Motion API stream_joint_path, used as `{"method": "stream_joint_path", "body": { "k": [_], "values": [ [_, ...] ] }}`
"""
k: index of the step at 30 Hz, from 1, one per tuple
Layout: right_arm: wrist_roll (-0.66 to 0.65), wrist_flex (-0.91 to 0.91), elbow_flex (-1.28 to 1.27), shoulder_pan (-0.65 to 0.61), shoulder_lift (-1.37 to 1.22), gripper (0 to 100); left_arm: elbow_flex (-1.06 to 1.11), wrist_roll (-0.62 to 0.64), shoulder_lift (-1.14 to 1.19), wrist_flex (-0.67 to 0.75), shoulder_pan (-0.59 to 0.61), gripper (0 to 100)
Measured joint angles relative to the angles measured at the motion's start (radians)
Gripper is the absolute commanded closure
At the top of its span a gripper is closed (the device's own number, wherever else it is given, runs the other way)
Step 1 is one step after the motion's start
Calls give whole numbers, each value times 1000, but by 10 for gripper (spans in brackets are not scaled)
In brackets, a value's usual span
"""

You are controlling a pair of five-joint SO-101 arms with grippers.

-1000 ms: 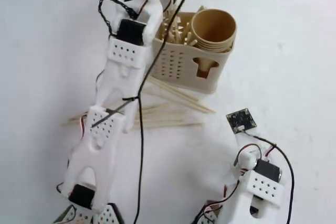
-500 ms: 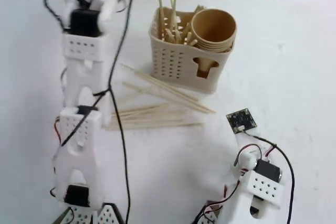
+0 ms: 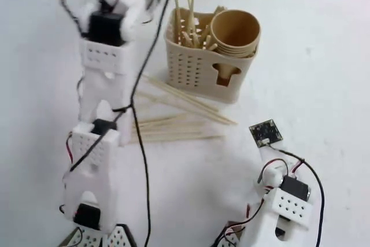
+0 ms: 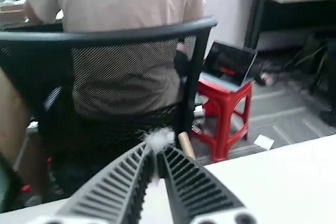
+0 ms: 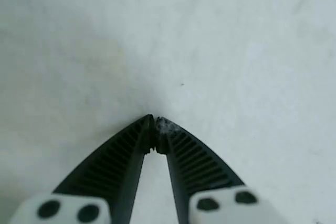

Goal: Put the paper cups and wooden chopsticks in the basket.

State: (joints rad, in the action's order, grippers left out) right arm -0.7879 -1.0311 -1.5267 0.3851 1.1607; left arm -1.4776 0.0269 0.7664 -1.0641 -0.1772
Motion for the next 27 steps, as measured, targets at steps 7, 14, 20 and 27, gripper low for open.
{"method": "stream_joint_path", "body": {
  "k": [7,14,20,27],
  "values": [
    [0,0,0,0,0,981,109,-25,112,221,-57,832],
    [0,0,0,0,0,981,114,-140,210,239,-58,867],
    [0,0,0,0,0,981,110,-207,236,242,-61,973],
    [0,0,0,0,0,981,112,-213,206,215,-61,976]
  ]
}}
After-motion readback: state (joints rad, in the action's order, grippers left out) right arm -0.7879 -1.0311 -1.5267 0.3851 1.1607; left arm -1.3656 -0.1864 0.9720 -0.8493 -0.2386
